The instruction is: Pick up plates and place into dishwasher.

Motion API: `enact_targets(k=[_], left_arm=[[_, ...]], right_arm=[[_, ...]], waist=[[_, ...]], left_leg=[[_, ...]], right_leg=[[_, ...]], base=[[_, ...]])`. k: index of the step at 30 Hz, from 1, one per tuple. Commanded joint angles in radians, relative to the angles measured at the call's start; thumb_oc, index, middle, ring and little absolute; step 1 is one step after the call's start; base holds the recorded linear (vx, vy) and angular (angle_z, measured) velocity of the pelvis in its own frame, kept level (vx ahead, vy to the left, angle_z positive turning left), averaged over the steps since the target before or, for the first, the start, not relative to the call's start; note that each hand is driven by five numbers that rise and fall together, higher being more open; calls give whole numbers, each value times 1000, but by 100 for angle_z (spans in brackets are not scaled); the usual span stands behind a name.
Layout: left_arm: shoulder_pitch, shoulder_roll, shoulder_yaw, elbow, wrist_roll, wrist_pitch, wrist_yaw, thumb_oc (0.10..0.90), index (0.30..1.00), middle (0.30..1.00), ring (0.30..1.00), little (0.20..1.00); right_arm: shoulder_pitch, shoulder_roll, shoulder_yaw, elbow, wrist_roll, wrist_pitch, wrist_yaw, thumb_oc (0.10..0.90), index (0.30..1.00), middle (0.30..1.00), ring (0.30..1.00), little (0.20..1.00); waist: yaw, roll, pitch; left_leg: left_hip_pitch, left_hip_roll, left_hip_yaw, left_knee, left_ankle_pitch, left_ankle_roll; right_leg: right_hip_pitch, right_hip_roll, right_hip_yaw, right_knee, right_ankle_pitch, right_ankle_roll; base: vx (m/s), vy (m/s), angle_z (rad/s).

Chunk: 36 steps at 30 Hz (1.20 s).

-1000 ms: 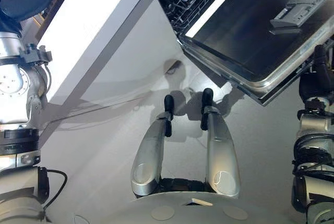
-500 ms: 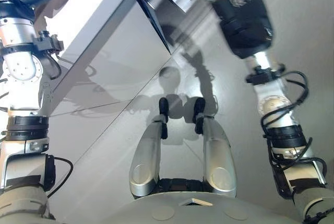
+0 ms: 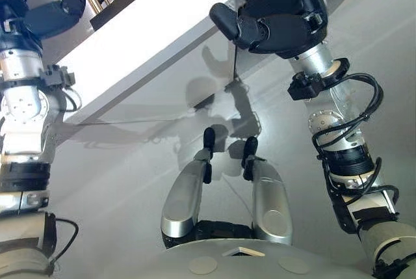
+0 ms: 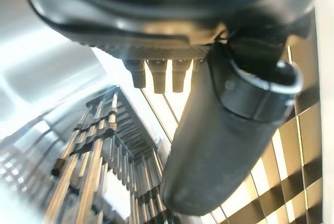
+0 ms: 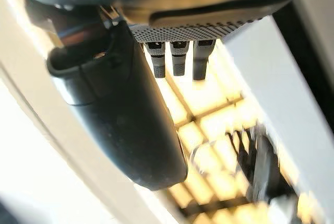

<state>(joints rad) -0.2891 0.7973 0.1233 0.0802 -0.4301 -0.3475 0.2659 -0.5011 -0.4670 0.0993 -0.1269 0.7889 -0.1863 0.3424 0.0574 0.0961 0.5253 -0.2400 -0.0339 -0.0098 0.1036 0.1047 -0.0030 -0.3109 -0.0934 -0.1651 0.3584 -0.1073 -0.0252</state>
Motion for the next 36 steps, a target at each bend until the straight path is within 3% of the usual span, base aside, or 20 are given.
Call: enact_targets(k=[1,5,6,8,11,13,16,22,24,27,31,36], left_arm=[[107,-21,140,-98,59,-120,2,800,900,900,900,900],[201,-96,162,-150,95,-117,-35,800,900,900,900,900],[233,-125,168,-161,106,-116,-60,800,900,900,900,900],[263,-159,169,-173,121,-106,-82,800,900,900,900,900],[275,-177,168,-170,124,-96,-106,800,900,900,900,900],[277,-181,168,-168,109,-83,-121,800,900,900,900,900],[265,-172,171,-164,82,-56,-142,800,900,900,900,900],[227,-175,134,-157,65,-11,-194,800,900,900,900,900],[209,-182,120,-155,50,18,-203,800,900,900,900,900],[186,-194,99,-145,-1,66,-212,800,900,900,900,900],[161,-228,67,-138,-22,79,-217,800,900,900,900,900],[155,-256,53,-143,-46,90,-237,800,900,900,900,900]], right_arm=[[211,16,-128,96,-126,-87,-130,800,900,900,900,900],[401,60,-153,162,-256,-178,-228,800,900,900,900,900],[455,84,-176,202,-400,-256,-355,800,900,900,900,900],[511,118,-190,241,-570,-307,-518,800,900,900,900,900],[542,133,-196,303,-669,-318,-689,800,900,900,900,900],[563,147,-213,405,-688,-290,-789,800,900,900,900,900],[583,151,-209,534,-668,-226,-773,800,900,900,900,900],[595,165,-151,830,-555,-86,-598,800,900,900,900,900],[591,163,-130,923,-569,-39,-548,800,900,900,900,900],[577,157,-83,1040,-608,-2,-494,800,900,900,900,900],[566,166,-38,1120,-600,32,-479,800,900,900,900,900],[571,185,-16,1148,-593,30,-451,800,900,900,900,900]], waist=[[-17,-48,-140],[-38,-61,-216],[-48,-64,-245],[-62,-65,-287],[-69,-64,-326],[-74,-62,-357],[-74,-62,-388],[-65,-72,-437],[-61,-76,-449],[-52,-82,-461],[-45,-87,-469],[-44,-88,-477]], left_leg=[[63,-39,29,-10,-50,20],[153,-28,30,-89,-41,18],[182,-24,32,-110,-40,18],[217,-21,38,-129,-44,18],[249,-19,49,-142,-53,18],[278,-17,61,-153,-62,16],[308,-12,71,-178,-65,11],[334,-1,77,-191,-78,1],[341,1,79,-191,-81,1],[352,4,80,-191,-85,3],[362,6,70,-191,-88,8],[369,5,58,-191,-93,14]], right_leg=[[134,1,32,-231,143,64],[221,11,38,-296,148,71],[248,15,44,-316,152,74],[277,19,51,-342,157,77],[308,22,56,-371,164,79],[337,21,61,-400,172,83],[367,22,59,-430,180,89],[399,27,44,-444,175,92],[406,29,42,-445,171,90],[417,31,38,-443,165,86],[429,36,37,-436,158,81],[437,41,39,-435,153,76]], base=[[157,63,5],[152,66,-2],[119,81,3],[141,109,4],[91,78,0],[63,96,-2],[38,52,-4],[11,11,-7],[0,0,0],[0,0,0],[0,0,0],[3,-2,1]])
